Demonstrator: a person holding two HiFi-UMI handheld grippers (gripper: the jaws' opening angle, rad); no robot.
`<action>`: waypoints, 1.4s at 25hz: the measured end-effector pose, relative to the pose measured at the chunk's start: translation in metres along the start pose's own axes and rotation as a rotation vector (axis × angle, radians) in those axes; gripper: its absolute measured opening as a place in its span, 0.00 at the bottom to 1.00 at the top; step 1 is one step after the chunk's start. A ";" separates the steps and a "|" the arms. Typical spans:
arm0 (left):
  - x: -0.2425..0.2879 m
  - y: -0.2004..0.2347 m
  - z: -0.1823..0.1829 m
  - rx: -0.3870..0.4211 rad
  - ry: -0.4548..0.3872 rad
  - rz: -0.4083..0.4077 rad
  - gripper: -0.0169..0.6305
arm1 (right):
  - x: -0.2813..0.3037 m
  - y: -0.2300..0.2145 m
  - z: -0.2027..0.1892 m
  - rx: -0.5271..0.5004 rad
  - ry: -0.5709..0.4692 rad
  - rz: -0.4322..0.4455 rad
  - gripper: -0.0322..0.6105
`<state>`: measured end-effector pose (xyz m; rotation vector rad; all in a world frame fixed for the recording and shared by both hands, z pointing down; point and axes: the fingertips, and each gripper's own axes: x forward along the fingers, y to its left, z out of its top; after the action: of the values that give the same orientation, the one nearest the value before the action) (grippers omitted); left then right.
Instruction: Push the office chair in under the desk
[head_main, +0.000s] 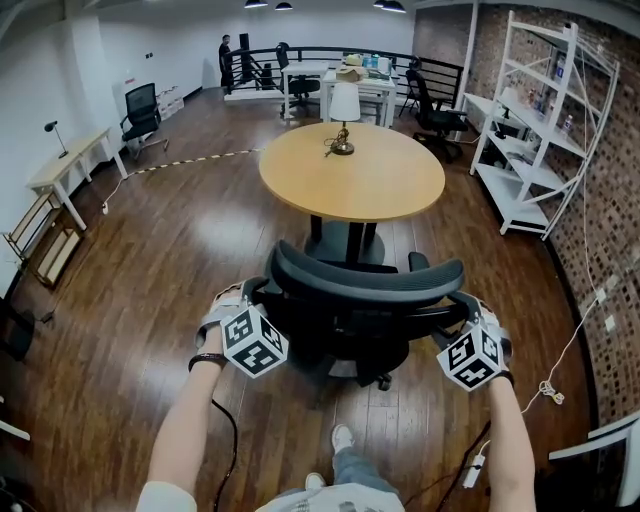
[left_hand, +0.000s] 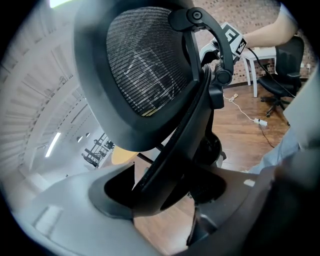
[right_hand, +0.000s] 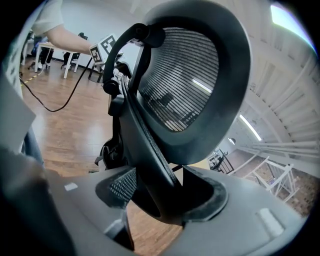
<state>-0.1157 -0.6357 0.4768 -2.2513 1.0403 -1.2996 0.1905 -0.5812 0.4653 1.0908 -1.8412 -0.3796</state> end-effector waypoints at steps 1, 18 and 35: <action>0.006 0.003 0.003 0.001 -0.001 0.001 0.55 | 0.005 -0.005 -0.002 0.000 -0.002 -0.003 0.48; 0.110 0.066 0.051 -0.007 0.017 -0.003 0.54 | 0.097 -0.101 -0.017 0.001 -0.009 -0.005 0.48; 0.133 0.082 0.062 -0.013 0.013 0.008 0.55 | 0.120 -0.124 -0.019 -0.022 -0.034 -0.015 0.49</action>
<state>-0.0566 -0.7925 0.4745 -2.2491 1.0636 -1.3092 0.2504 -0.7438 0.4620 1.0898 -1.8558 -0.4281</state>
